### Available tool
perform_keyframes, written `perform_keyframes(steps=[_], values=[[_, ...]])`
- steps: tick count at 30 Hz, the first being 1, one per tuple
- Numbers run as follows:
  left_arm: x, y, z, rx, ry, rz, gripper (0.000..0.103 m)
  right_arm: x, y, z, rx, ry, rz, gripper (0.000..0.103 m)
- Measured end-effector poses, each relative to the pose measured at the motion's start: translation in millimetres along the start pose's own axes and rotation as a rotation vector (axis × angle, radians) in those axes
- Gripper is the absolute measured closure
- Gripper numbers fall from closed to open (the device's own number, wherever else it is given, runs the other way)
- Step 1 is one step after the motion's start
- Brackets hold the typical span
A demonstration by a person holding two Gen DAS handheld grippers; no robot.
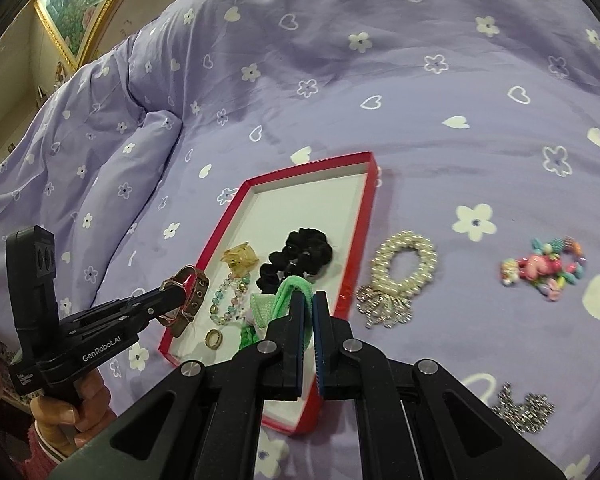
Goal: Organize jewelry
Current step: 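Carry the gold watch with the left tool while the right tool carries the green hair tie into the box, then open the left tool releasing the watch while the right tool releases the green hair tie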
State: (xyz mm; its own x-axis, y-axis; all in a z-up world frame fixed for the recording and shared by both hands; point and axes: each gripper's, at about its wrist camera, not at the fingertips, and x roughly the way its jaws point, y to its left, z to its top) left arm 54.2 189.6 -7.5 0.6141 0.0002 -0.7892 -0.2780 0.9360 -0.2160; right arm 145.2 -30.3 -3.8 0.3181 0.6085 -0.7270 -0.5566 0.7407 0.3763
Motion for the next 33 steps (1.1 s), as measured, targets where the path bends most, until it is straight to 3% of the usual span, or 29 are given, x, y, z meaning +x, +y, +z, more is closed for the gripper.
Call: perform_keyframes(steps=[21,33], values=[[56.6,22.7,-1.3,0.009,0.094,0.079,0.096,79.6,13.4,8.5,-0.059,0.13,-0.056,0.099],[62.2,14.7,-2.1,0.047,0.106,0.11,0.096,87.6,12.1,5.2,-0.065,0.147,-0.058,0.094]])
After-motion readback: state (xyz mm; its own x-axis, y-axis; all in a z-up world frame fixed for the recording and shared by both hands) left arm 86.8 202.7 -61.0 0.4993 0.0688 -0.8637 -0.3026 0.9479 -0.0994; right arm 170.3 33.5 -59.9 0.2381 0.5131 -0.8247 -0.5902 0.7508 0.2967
